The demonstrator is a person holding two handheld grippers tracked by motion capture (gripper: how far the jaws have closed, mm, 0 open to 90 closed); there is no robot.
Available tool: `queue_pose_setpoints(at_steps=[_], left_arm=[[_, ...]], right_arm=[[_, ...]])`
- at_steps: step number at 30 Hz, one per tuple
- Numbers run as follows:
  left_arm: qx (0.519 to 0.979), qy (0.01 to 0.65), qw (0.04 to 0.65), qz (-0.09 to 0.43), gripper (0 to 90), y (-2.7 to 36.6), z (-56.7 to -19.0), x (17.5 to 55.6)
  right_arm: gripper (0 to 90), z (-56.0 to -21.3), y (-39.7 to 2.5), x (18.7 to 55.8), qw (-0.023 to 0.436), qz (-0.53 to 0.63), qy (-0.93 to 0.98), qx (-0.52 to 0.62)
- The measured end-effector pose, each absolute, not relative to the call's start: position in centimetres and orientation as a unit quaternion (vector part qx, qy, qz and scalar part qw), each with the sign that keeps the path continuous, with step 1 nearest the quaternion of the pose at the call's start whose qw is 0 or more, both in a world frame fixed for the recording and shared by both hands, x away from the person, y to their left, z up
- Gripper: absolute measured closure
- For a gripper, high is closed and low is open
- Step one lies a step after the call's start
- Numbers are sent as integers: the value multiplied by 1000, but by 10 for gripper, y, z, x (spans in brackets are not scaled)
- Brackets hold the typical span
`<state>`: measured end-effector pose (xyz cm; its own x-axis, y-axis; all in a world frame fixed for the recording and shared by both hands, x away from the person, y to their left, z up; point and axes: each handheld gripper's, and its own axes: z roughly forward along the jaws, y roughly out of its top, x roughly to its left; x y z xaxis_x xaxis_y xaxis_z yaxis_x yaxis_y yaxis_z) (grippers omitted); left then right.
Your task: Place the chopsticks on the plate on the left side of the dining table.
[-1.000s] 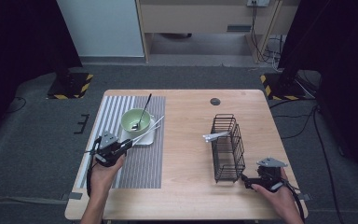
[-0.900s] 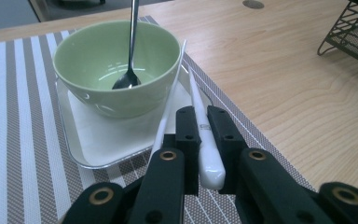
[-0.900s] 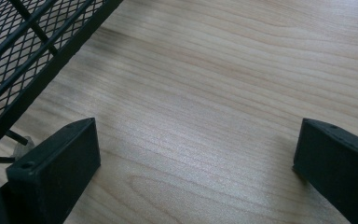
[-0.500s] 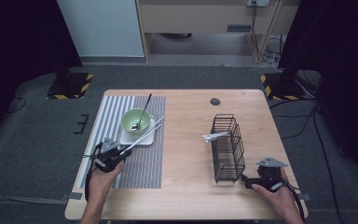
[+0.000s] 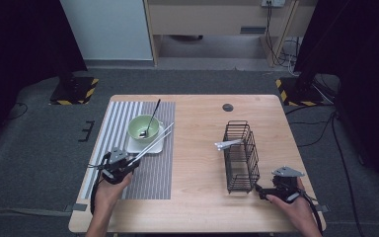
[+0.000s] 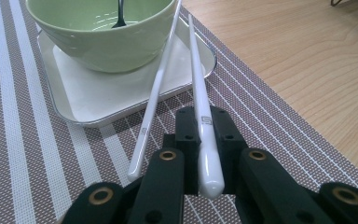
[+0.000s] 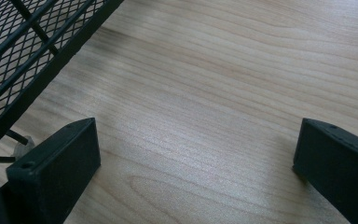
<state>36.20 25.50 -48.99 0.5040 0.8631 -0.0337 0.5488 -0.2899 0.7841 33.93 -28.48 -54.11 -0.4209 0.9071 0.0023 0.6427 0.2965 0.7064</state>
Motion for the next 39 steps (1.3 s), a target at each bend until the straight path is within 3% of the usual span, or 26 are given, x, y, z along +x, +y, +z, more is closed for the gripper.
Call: queue_pose_setpoints(at_steps=[39], left_arm=[[798, 454, 349, 190, 827, 246, -507, 371]], right_arm=[[4, -541, -285, 339, 204, 323, 779, 498]])
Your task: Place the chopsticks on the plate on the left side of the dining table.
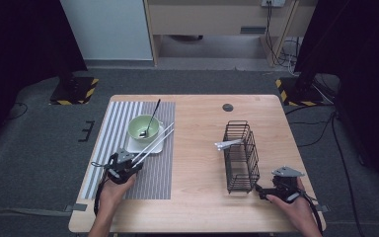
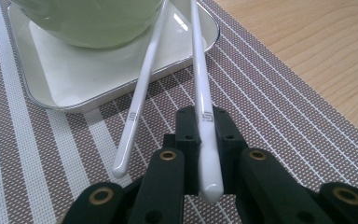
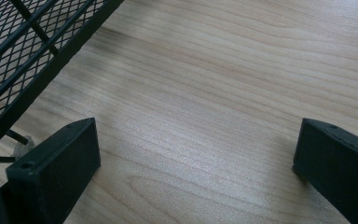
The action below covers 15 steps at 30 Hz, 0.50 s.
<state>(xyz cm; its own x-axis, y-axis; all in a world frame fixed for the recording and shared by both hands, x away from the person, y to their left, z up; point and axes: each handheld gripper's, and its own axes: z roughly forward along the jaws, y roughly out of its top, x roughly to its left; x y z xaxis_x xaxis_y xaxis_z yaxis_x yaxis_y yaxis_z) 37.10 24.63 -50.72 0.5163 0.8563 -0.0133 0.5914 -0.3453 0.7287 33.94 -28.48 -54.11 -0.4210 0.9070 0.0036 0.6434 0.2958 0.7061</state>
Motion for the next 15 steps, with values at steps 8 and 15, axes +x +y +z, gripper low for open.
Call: queue_pose_setpoints(at_steps=[8, 15], left_arm=[[801, 452, 345, 188, 827, 244, -509, 372], [803, 453, 341, 186, 827, 243, -511, 373]], right_arm=[[4, -541, -285, 339, 204, 323, 779, 498], [4, -541, -285, 339, 204, 323, 779, 498]])
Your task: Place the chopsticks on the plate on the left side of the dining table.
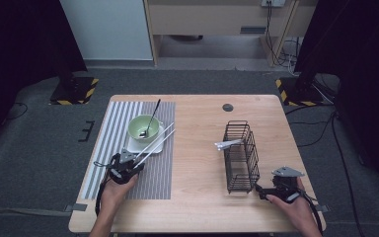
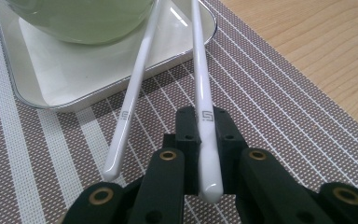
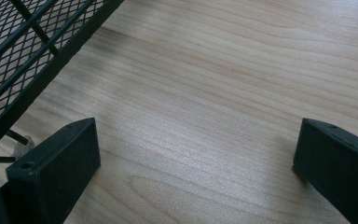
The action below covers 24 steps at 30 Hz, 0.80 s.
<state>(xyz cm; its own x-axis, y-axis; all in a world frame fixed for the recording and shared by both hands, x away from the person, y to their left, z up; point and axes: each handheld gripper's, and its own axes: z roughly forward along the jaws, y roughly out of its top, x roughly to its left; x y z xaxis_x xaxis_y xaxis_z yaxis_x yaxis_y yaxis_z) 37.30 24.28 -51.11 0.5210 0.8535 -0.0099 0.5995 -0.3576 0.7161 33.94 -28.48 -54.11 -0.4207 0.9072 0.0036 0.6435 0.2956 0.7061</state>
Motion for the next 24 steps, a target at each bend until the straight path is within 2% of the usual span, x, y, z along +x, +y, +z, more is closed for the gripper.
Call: queue_pose_setpoints(at_steps=[24], left_arm=[[803, 462, 335, 175, 826, 245, -519, 380]], right_arm=[[4, -541, -285, 339, 204, 323, 779, 498]])
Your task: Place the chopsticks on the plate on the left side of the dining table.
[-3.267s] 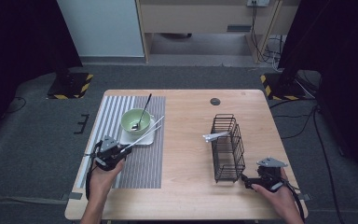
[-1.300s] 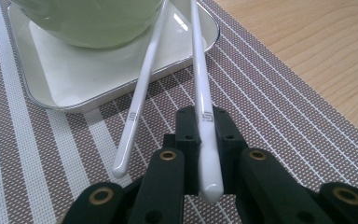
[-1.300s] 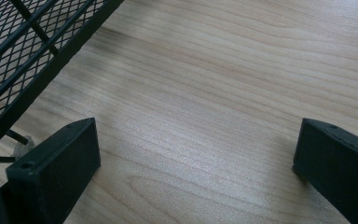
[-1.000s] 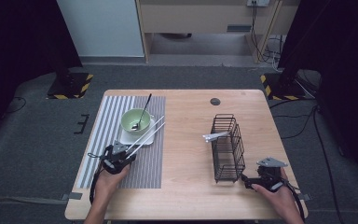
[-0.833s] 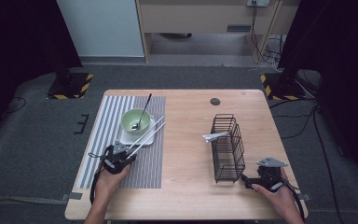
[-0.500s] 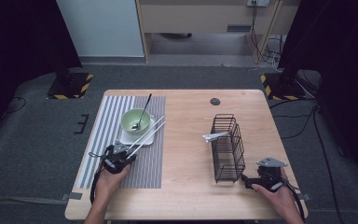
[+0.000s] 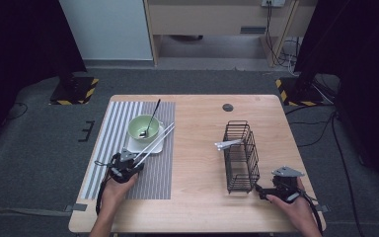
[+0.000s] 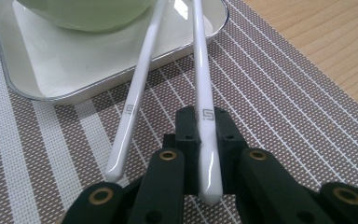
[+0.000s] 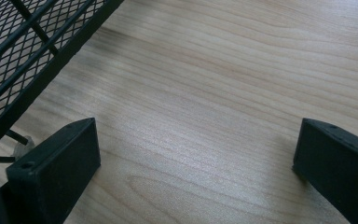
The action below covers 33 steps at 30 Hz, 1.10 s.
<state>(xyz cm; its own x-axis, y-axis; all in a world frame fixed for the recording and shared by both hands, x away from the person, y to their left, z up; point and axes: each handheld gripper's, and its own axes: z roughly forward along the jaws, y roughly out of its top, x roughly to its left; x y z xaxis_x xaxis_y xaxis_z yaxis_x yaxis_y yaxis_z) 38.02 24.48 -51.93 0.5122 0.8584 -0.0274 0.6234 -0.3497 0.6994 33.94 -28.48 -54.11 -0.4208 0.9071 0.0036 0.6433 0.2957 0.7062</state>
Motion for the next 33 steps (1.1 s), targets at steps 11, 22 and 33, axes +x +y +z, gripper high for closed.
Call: queue_pose_setpoints(at_steps=[11, 22, 33], left_arm=[[797, 469, 341, 168, 825, 249, -521, 384], [793, 475, 343, 165, 821, 249, -523, 387], [796, 473, 336, 172, 814, 247, -524, 391]], right_arm=[[4, -541, -285, 339, 204, 323, 779, 498], [4, -541, -285, 339, 204, 323, 779, 498], [5, -541, -285, 339, 205, 323, 779, 498]])
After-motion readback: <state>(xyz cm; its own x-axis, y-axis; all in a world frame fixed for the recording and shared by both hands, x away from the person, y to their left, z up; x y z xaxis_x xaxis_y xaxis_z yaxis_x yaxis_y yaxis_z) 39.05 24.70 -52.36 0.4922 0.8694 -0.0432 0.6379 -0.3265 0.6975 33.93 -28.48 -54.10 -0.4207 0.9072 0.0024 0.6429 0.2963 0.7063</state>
